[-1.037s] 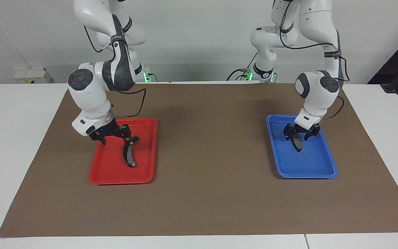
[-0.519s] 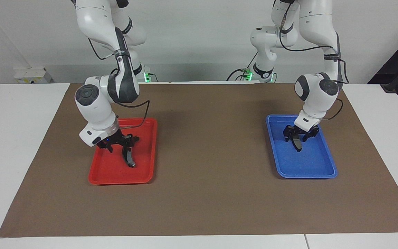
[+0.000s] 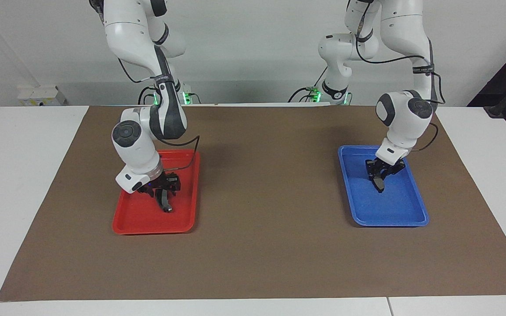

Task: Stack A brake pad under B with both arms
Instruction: 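Grasp the grey pad with the left gripper while the right gripper grasps the curved pad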

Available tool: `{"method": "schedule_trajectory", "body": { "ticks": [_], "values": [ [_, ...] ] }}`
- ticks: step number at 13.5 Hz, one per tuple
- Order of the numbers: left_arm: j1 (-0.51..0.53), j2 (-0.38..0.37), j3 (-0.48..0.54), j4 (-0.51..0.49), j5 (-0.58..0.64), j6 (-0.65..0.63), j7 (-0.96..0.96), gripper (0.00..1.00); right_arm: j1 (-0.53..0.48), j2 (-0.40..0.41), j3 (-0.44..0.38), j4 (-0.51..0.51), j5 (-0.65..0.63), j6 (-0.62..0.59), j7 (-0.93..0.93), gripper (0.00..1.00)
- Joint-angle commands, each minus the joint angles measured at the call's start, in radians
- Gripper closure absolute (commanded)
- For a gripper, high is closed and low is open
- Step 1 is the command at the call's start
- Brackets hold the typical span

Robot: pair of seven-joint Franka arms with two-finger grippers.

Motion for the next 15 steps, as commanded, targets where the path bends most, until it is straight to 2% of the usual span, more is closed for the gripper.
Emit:
{"method": "schedule_trajectory", "body": {
  "ticks": [1, 5, 8, 9, 10, 12, 15],
  "values": [
    [0.000, 0.018, 0.020, 0.091, 0.010, -0.086, 0.013, 0.99, 0.000, -0.002, 0.001, -0.017, 0.004, 0.019, 0.003, 0.21],
    [-0.012, 0.018, 0.004, 0.346, 0.008, -0.369, -0.015, 0.99, -0.011, -0.004, -0.001, -0.027, -0.001, 0.012, -0.016, 0.23],
    [-0.017, 0.026, -0.106, 0.541, 0.007, -0.587, -0.183, 0.99, -0.014, -0.005, -0.001, -0.032, -0.001, 0.007, -0.027, 0.29],
    [-0.014, 0.048, -0.188, 0.607, 0.013, -0.642, -0.297, 0.99, -0.014, -0.005, -0.001, -0.031, -0.002, 0.004, -0.029, 0.33],
    [-0.014, 0.059, -0.254, 0.644, 0.014, -0.655, -0.415, 0.99, -0.015, -0.005, -0.001, -0.031, -0.002, 0.002, -0.030, 0.39],
    [-0.014, 0.066, -0.383, 0.655, 0.046, -0.645, -0.588, 0.99, -0.015, -0.007, -0.003, -0.031, -0.002, -0.007, -0.030, 0.48],
    [-0.029, 0.104, -0.529, 0.655, 0.131, -0.611, -0.816, 0.99, -0.015, -0.007, -0.003, -0.031, -0.004, -0.010, -0.030, 0.54]
  ]
}}
